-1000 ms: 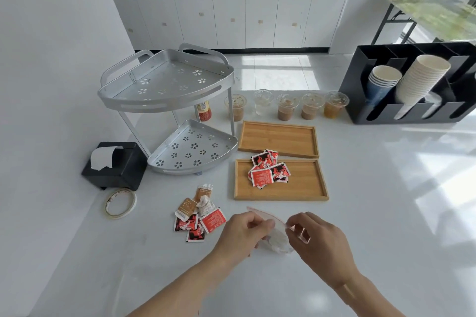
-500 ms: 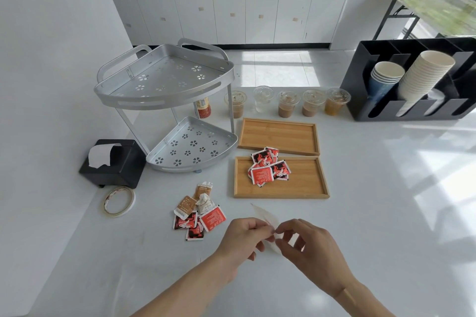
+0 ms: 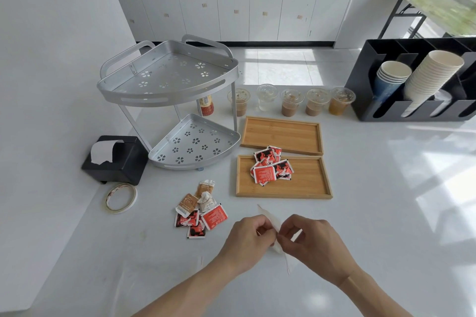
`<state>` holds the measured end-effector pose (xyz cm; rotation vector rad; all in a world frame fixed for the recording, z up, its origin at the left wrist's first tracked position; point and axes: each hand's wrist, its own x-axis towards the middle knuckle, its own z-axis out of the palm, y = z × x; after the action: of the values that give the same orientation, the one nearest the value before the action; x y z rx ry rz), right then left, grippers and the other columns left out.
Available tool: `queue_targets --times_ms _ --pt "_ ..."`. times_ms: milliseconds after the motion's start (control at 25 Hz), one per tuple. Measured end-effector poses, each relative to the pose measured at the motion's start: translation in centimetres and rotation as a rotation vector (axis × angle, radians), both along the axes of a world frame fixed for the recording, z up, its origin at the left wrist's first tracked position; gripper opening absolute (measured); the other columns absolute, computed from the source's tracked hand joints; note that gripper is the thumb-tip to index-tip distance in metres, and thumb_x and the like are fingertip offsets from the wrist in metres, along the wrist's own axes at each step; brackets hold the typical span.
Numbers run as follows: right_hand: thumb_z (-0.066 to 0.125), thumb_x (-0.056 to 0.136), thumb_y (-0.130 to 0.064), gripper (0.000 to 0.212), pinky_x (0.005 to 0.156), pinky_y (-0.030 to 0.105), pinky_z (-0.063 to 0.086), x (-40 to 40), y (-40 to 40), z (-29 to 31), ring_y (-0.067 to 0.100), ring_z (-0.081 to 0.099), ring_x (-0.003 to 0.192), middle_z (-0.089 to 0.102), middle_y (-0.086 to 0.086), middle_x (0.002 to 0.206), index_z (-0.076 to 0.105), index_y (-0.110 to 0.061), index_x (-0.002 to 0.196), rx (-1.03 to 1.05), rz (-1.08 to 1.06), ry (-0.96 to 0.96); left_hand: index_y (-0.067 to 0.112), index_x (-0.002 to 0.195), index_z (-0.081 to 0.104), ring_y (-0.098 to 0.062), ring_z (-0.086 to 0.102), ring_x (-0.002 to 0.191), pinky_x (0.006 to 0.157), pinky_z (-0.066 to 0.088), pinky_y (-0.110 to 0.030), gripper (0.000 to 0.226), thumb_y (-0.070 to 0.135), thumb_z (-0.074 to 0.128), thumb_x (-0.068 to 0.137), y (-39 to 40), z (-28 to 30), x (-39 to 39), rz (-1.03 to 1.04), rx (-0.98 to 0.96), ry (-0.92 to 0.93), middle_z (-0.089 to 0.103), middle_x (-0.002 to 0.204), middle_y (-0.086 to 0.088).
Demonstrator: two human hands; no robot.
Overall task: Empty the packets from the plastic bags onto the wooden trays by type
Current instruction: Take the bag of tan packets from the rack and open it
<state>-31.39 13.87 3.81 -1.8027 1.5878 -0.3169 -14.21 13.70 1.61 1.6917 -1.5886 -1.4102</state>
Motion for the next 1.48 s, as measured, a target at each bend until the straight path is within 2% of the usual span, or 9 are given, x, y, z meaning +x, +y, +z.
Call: queue_targets --times_ms 280,640,840,960,1120,1240,1320,1400,1480 --pt "0.044 0.081 -0.035 0.020 0.060 0.027 0.045 0.3 -0.6 0.5 0.016 0.061 0.071 0.066 -0.008 0.077 0.060 -0.023 0.084 -0.159 0.224 0.328 0.021 0.086 0.066 -0.017 0.064 0.079 0.071 0.052 -0.038 0.019 0.032 0.051 0.091 -0.3 0.4 -0.1 -0.183 -0.131 -0.207 0.071 0.084 0.004" --pt "0.050 0.076 -0.032 0.028 0.046 0.025 0.022 -0.2 -1.5 0.9 0.020 0.031 0.051 0.035 0.003 0.049 0.035 -0.015 0.059 -0.128 0.169 0.338 0.021 0.079 0.062 -0.012 0.054 0.069 0.057 0.039 -0.027 0.018 0.032 0.051 0.088 -1.0 1.9 0.1 -0.230 -0.159 -0.289 0.059 0.072 0.008" --pt "0.055 0.074 -0.032 0.024 0.046 0.025 0.029 -3.3 -3.0 2.6 0.018 0.035 0.052 0.042 0.001 0.050 0.047 -0.011 0.066 -0.161 -0.061 0.458 0.019 0.068 0.058 -0.016 0.058 0.066 0.063 0.051 -0.035 0.021 0.037 0.056 0.079 -2.2 2.5 3.1 -0.152 -0.165 -0.424 0.061 0.063 0.007" --pt "0.052 0.077 -0.033 0.029 0.045 0.024 0.026 -3.2 -2.9 3.1 0.017 0.034 0.049 0.038 0.000 0.050 0.039 -0.015 0.059 -0.133 -0.032 0.544 0.018 0.072 0.064 -0.015 0.064 0.071 0.065 0.052 -0.034 0.023 0.039 0.056 0.079 -2.7 3.1 3.6 -0.171 -0.189 -0.462 0.066 0.067 0.007" --pt "0.048 0.082 -0.036 0.026 0.050 0.026 0.031 -2.9 -3.2 3.8 0.015 0.041 0.055 0.045 -0.005 0.058 0.040 -0.020 0.064 -0.110 -0.002 0.594 0.021 0.065 0.061 -0.013 0.060 0.067 0.063 0.051 -0.034 0.021 0.038 0.058 0.078 -3.0 3.1 3.3 -0.163 -0.155 -0.397 0.064 0.064 0.007" --pt "0.048 0.088 -0.043 0.024 0.053 0.028 0.036 -2.2 -3.1 4.4 0.018 0.048 0.061 0.053 -0.008 0.071 0.044 -0.025 0.073 -0.259 0.021 0.553 0.025 0.064 0.059 -0.009 0.055 0.062 0.061 0.047 -0.032 0.020 0.034 0.057 0.081 -3.0 3.0 2.5 -0.170 -0.114 -0.318 0.061 0.061 0.011" --pt "0.042 0.093 -0.044 0.037 0.051 0.029 0.037 -0.6 -2.7 4.2 0.021 0.049 0.059 0.054 -0.005 0.065 0.047 -0.018 0.067 -0.317 0.004 0.468 0.024 0.068 0.062 -0.009 0.053 0.062 0.059 0.043 -0.030 0.019 0.034 0.056 0.083 -2.7 3.1 1.7 -0.173 -0.103 -0.278 0.060 0.063 0.010" --pt "0.030 0.098 -0.050 0.056 0.057 0.032 0.046 1.2 -3.0 3.9 0.024 0.056 0.063 0.060 -0.003 0.063 0.054 -0.012 0.064 -0.226 0.001 0.462 0.024 0.073 0.064 -0.012 0.054 0.065 0.060 0.041 -0.029 0.018 0.035 0.055 0.083 -2.3 3.1 0.9 -0.172 -0.104 -0.265 0.061 0.067 0.008" --pt "0.026 0.099 -0.055 0.064 0.059 0.032 0.044 2.2 -4.0 3.1 0.027 0.054 0.064 0.053 -0.002 0.060 0.047 -0.013 0.056 -0.140 -0.039 0.488 0.022 0.078 0.066 -0.015 0.055 0.069 0.060 0.040 -0.028 0.018 0.035 0.056 0.084 -1.9 3.1 0.1 -0.178 -0.118 -0.273 0.063 0.072 0.004"
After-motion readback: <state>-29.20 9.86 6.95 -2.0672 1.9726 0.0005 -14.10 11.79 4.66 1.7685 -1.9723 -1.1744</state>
